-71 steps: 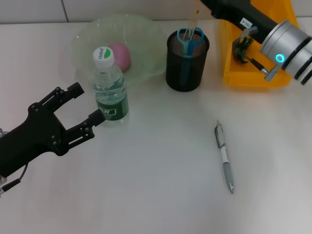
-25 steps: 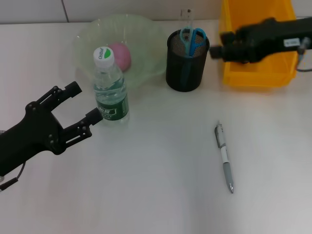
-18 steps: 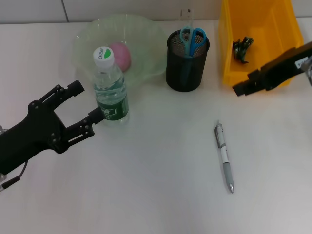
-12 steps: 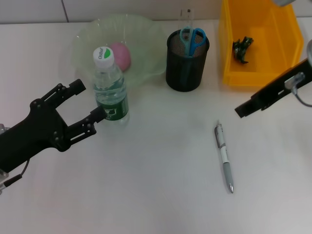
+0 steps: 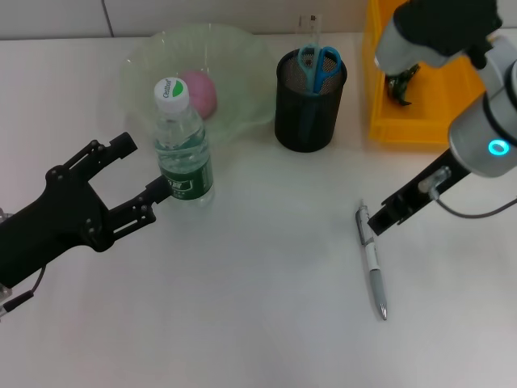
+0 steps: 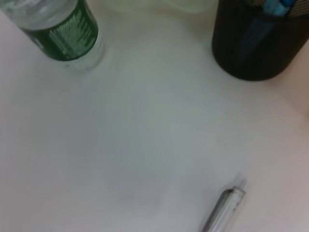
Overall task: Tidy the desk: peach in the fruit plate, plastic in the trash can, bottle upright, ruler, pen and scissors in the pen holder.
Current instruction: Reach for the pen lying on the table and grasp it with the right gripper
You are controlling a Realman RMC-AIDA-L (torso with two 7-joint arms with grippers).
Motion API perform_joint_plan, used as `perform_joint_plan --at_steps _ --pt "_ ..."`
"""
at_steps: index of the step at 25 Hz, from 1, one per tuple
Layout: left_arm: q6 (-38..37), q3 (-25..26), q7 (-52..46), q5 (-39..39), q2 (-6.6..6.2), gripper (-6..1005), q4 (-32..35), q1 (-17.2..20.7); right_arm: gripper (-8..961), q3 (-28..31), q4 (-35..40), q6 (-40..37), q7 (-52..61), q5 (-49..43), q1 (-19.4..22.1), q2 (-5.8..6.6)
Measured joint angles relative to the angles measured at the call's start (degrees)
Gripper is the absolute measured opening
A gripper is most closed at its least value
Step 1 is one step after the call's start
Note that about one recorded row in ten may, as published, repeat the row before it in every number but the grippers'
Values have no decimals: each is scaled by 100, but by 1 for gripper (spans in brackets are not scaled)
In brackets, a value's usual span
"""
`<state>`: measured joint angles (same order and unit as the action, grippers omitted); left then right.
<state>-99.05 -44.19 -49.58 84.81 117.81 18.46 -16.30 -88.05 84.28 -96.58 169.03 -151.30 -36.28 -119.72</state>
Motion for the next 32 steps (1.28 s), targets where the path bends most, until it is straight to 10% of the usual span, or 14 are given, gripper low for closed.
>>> perform_joint_plan --at_steps 32 --pt "-24 -43 352 0 5 860 -44 170 336 -538 -1816 1192 29 97 -332 4"
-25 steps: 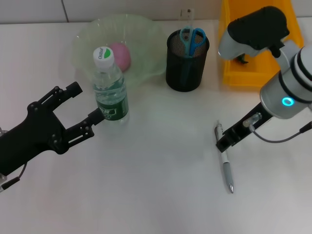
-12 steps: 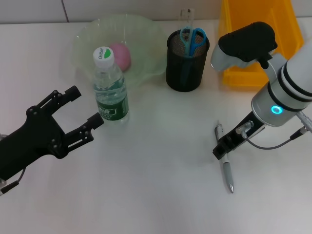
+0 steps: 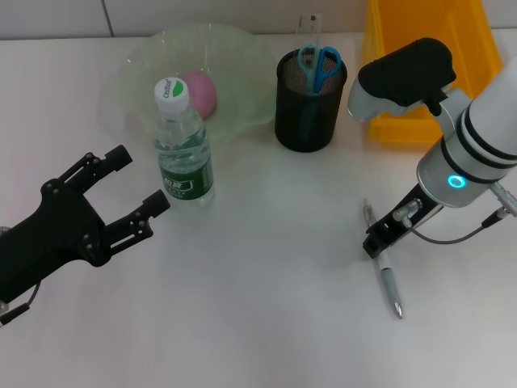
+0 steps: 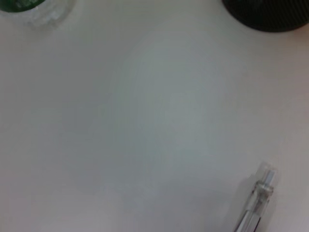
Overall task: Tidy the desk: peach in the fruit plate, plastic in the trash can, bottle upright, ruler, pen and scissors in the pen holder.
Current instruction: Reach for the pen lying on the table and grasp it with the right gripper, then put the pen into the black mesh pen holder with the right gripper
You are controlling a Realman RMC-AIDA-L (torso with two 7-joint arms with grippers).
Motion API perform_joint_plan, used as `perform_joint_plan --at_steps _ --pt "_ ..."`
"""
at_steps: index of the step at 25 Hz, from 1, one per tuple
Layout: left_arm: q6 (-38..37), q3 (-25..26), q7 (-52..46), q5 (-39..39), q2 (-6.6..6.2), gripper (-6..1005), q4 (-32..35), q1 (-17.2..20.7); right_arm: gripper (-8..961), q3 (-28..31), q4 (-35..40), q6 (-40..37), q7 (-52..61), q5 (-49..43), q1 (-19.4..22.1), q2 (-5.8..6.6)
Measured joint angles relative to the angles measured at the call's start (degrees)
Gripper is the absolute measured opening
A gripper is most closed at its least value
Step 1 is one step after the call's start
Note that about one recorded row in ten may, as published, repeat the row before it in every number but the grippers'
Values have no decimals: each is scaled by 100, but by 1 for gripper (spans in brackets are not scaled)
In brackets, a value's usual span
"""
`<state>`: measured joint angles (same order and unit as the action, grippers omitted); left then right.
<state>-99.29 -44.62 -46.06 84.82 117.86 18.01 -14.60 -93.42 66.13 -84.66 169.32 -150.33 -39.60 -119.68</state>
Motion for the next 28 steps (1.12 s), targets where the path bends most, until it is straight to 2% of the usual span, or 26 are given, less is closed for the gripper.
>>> perform_joint_plan --at_steps 11,15,18,19,20,23,24,25,26,27,28 --pt "-28 -3 0 0 -3 860 31 51 197 -150 57 53 0 -90 5 -2" --pt "-41 -3 1 0 0 860 45 69 141 -164 260 22 -6 -93 97 -1" --pt "-59 3 1 0 0 860 45 76 126 -110 663 -6 -60 -94 318 18" --pt "-90 21 1 0 -3 860 39 86 125 90 1096 -50 -198 -93 560 18" --pt "-90 21 1 0 -3 860 39 86 124 90 1096 -50 -198 -93 560 18" --pt "-127 33 -14 -2 -10 860 38 90 123 843 1712 -59 -663 101 944 -9" --pt "-147 38 -36 -6 -6 860 46 90 122 1492 1942 78 -1202 559 1155 -16" --pt "-157 40 -41 -8 -5 860 46 90 122 1802 1963 221 -1539 955 1255 -18" --pt "-176 41 -46 -9 -1 860 46 82 122 2312 1863 593 -2355 1842 1442 -14" --pt "-176 41 -46 -9 -1 860 46 82 122 2312 1863 593 -2355 1842 1442 -14" --pt "-184 42 -47 -11 -1 860 45 76 122 2713 1489 1124 -3296 2980 1613 11"
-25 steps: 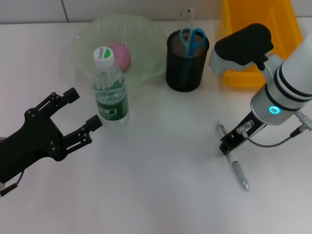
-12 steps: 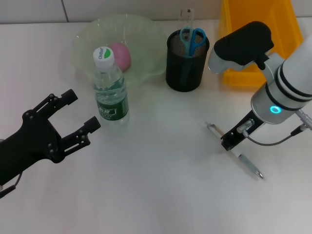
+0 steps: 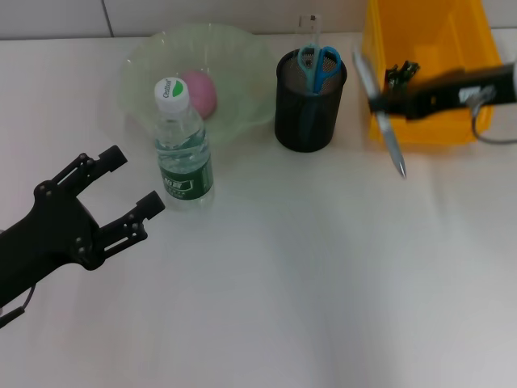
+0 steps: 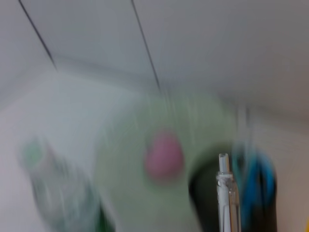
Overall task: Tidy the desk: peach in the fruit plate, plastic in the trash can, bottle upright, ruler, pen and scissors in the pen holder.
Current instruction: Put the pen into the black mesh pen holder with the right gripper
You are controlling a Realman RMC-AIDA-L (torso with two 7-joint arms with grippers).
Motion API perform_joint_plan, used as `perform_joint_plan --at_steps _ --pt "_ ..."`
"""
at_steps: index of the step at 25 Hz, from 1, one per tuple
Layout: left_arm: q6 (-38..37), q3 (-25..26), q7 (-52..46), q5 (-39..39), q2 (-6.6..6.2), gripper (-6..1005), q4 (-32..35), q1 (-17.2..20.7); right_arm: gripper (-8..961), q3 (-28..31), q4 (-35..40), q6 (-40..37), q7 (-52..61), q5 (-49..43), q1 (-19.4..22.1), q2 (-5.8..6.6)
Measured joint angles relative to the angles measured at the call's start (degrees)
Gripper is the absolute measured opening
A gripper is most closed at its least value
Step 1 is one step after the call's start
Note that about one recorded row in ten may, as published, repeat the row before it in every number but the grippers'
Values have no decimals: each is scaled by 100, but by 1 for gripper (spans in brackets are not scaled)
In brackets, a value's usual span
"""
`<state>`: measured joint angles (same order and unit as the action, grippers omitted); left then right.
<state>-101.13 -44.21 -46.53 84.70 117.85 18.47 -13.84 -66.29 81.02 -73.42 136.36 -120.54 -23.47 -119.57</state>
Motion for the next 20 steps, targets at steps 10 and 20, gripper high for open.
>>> perform_joint_plan --at_steps 10,20 --pt "29 0 -3 -8 1 860 -48 -28 121 515 -3323 985 -4284 4472 -486 25" --pt "40 0 1 -6 10 860 -54 -40 125 486 -6202 1648 -7147 6002 -1867 -30"
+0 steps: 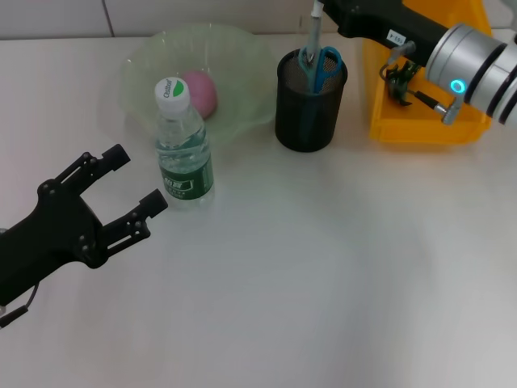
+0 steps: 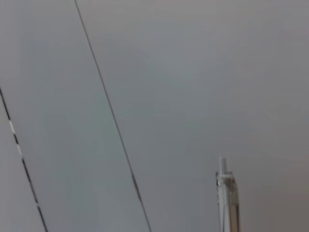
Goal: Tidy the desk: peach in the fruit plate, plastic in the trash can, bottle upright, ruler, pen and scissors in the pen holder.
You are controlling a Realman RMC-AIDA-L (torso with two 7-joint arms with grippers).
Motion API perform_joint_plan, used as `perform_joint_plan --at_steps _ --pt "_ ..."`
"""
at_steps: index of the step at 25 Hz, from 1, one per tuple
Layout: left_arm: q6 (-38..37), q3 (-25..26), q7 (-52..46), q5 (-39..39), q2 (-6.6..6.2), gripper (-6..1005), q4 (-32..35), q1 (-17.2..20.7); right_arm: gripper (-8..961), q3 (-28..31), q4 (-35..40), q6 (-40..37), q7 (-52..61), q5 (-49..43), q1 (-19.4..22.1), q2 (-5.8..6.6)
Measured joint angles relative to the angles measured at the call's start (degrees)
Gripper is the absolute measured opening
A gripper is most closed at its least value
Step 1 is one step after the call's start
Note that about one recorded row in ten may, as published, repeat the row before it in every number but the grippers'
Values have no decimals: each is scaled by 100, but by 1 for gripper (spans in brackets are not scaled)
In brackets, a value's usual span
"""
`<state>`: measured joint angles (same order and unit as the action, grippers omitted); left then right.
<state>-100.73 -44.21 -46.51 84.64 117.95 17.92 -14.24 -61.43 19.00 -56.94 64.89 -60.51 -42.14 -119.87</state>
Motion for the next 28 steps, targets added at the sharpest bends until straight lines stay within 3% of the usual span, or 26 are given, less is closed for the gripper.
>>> perform_joint_plan --at_steps 6,15,23,26,28 --pt "1 0 -3 -6 9 860 0 0 139 -39 -229 140 -127 118 -77 -4" --pt "-1 0 -19 -16 24 860 -7 0 503 -7 -123 -652 76 133 337 55" --pt "-36 29 -209 -33 32 860 -9 17 575 19 1127 -2625 883 -554 1694 244" --pt "-50 52 -550 -3 -49 860 35 25 590 222 1522 -3572 1040 -1139 2342 321" --pt "-50 52 -550 -3 -49 860 35 25 600 397 1540 -3970 961 -1412 2481 366"
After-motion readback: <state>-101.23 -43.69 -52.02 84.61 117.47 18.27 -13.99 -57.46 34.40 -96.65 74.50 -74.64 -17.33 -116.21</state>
